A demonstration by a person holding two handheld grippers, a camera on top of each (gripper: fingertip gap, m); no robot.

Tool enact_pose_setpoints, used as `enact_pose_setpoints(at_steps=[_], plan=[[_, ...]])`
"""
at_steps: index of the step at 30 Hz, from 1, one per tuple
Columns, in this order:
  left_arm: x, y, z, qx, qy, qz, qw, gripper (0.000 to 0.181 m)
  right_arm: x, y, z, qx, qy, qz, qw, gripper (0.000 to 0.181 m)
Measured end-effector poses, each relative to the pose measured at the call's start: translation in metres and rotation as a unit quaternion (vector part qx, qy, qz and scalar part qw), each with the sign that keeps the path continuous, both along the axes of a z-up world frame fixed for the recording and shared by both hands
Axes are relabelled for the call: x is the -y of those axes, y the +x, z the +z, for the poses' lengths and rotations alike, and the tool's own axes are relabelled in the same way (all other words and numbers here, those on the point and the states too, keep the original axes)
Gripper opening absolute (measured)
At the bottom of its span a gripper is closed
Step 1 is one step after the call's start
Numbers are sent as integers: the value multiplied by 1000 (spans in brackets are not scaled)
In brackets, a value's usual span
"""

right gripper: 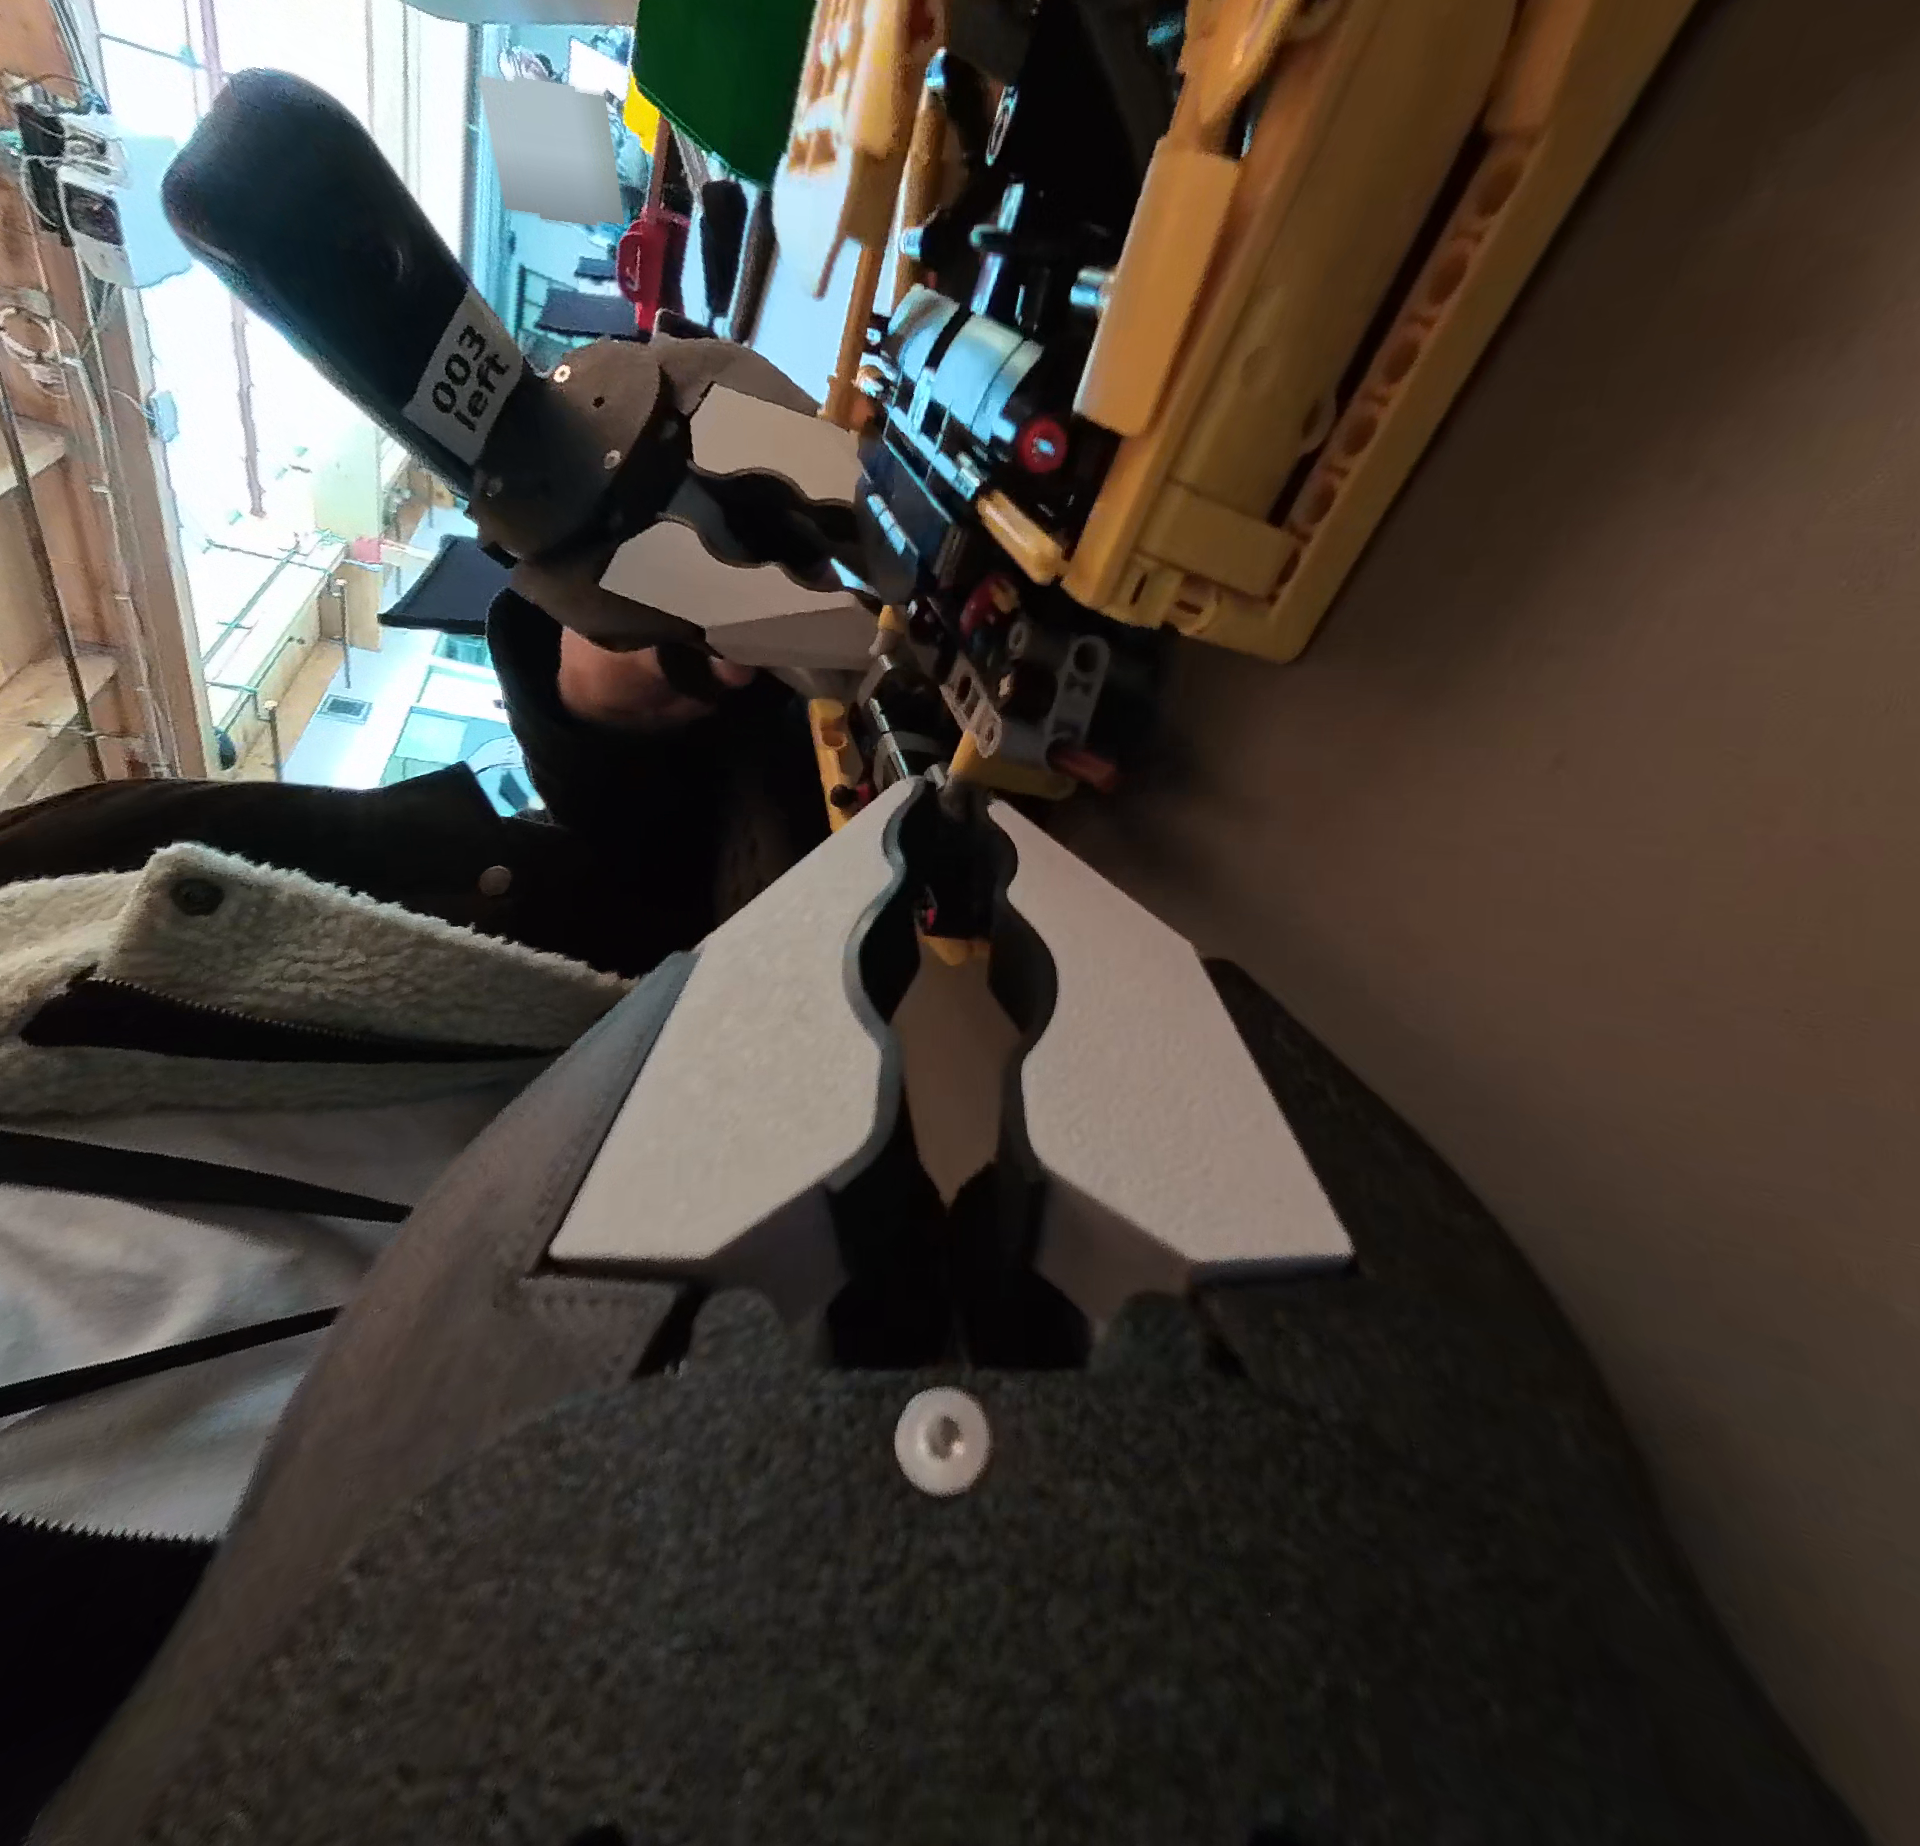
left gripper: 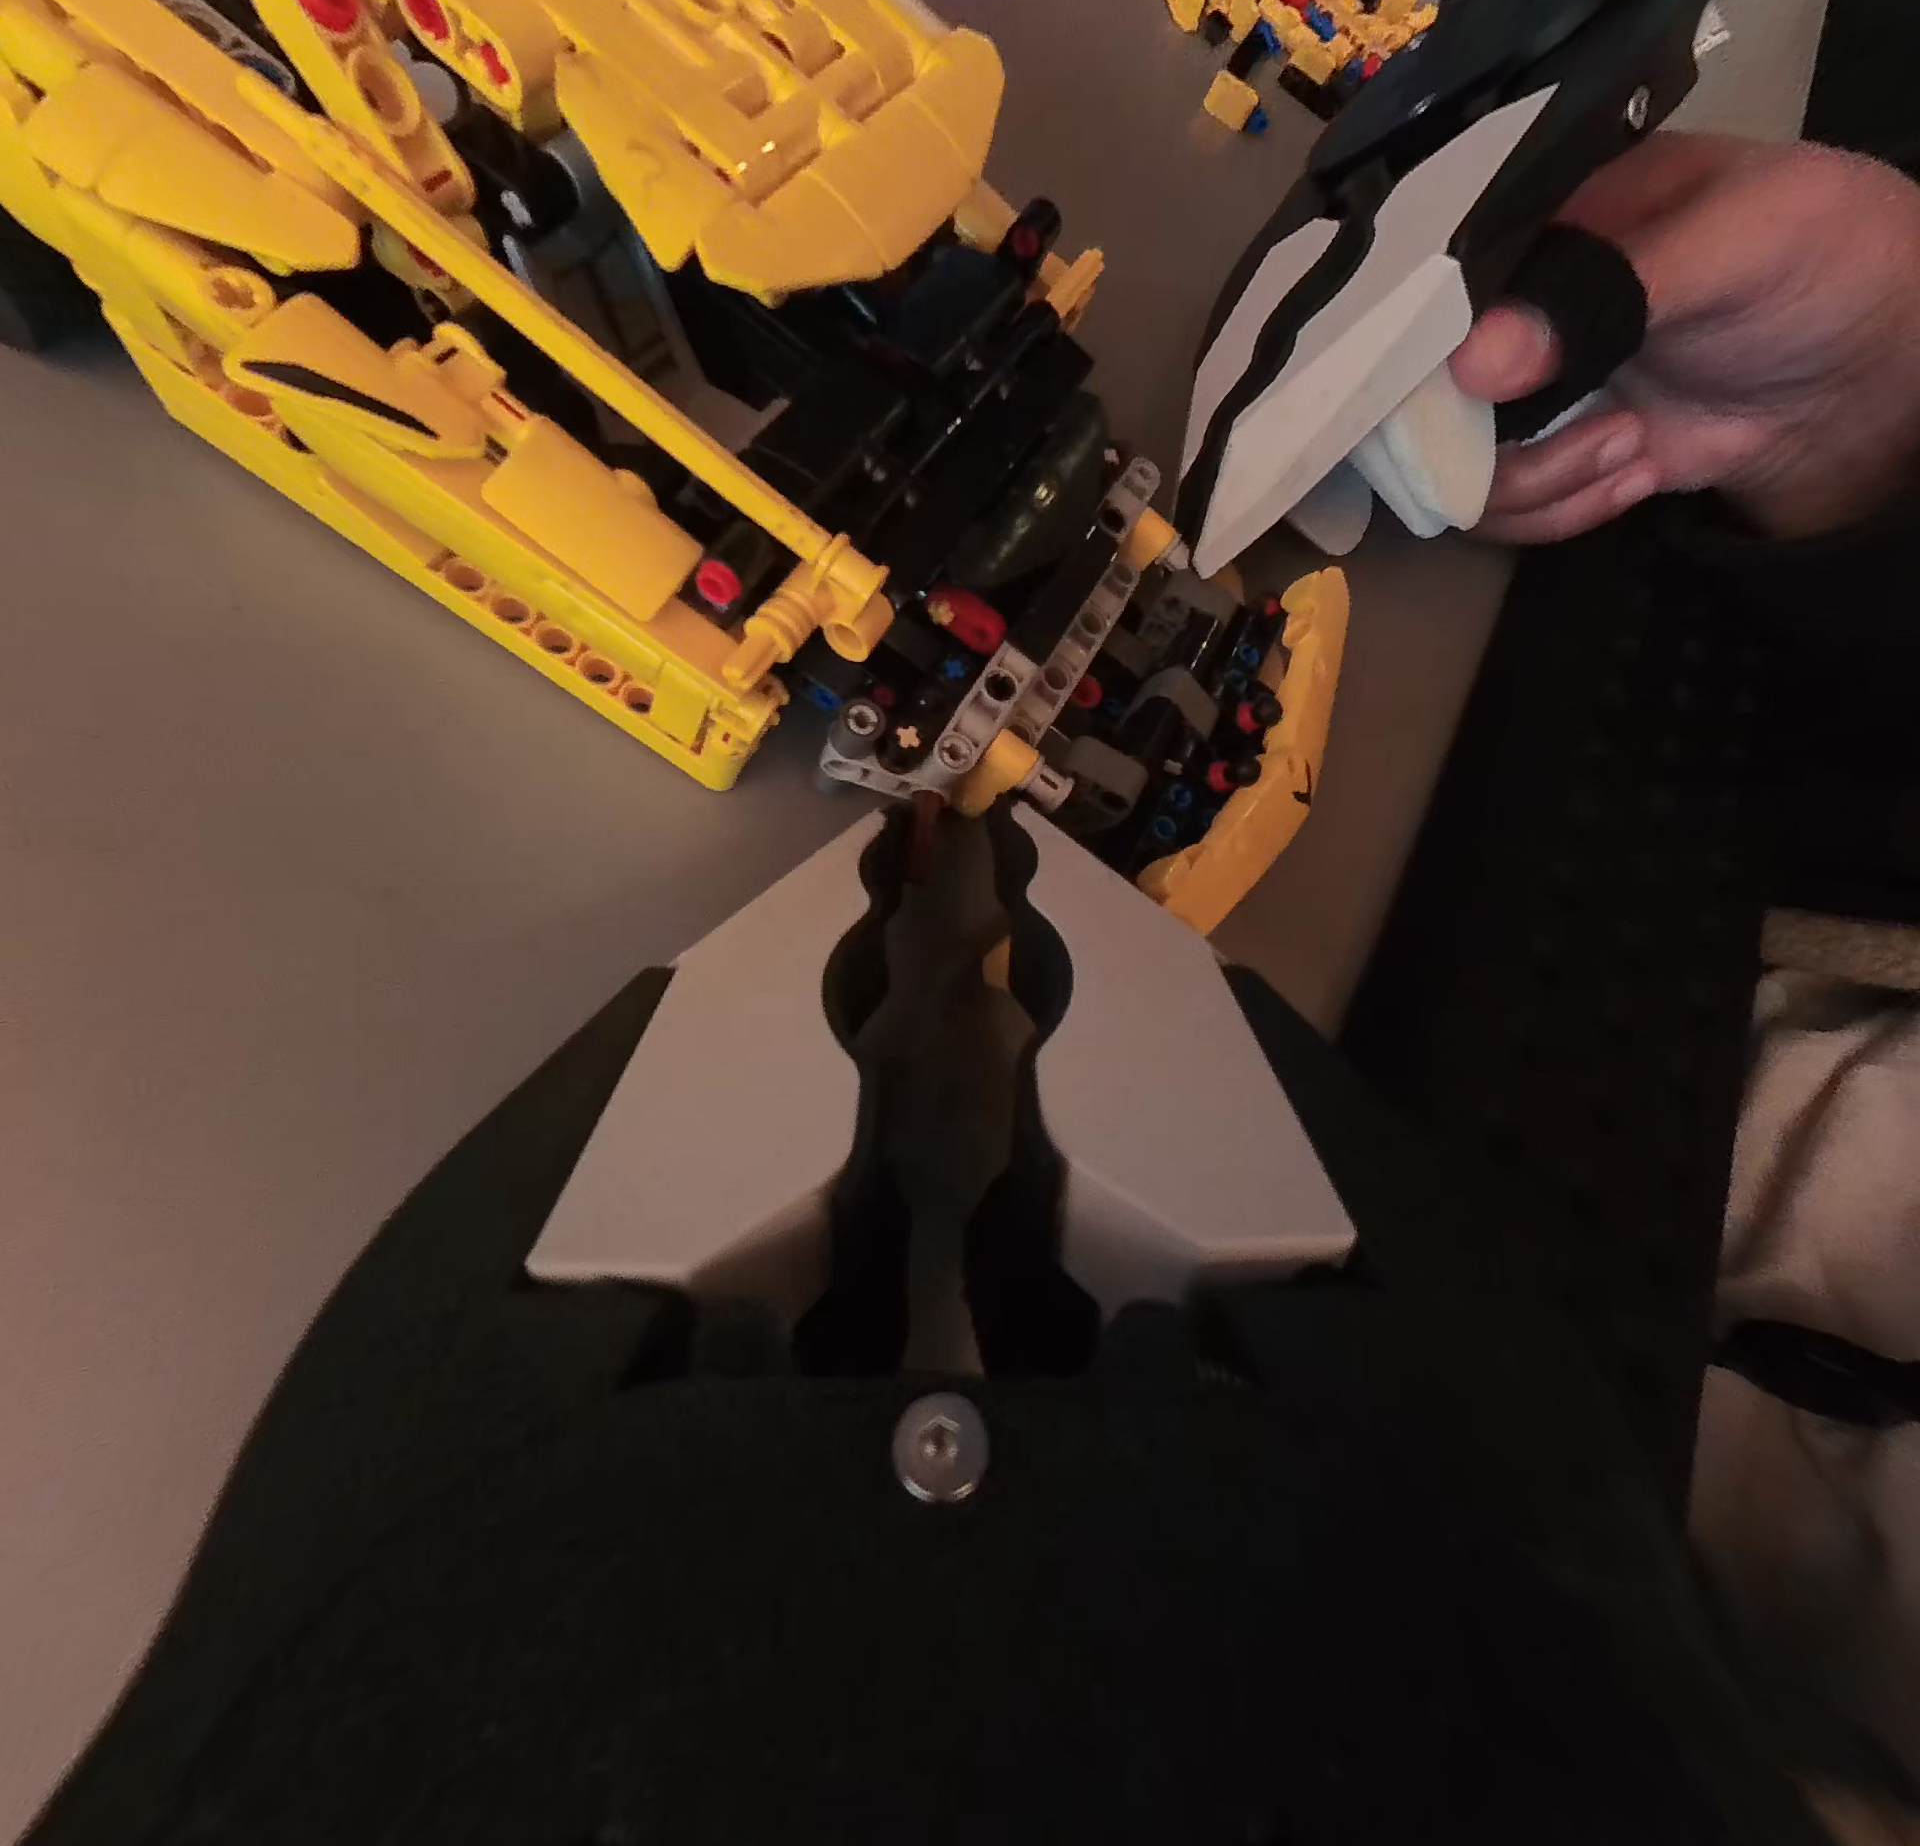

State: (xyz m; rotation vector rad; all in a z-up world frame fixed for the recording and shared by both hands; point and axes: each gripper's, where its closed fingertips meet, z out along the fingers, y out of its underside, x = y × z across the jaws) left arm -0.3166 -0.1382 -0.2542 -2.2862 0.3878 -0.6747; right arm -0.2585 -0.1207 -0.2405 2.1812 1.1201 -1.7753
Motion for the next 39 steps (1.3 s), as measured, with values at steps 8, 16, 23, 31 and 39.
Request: enact_pose_setpoints(at_steps=[8,16,23,31,39], plan=[[1,1,0,3,-4,-2,1000,15,5,3,0,1,-4,21,1000,6],[2,1,-1,2,-4,-3,1000,14,10,6,-1,3,11,42,999,5],[2,3,-1,-6,1,-7,1000,14,14,10,-2,3,11,58,998,5],[1,3,-2,-16,8,-1,1000,14,11,8,0,-5,34,53,998,5],[7,-4,3,13,11,-9,1000,18,1,39,6,-61,232,85,967,16]])
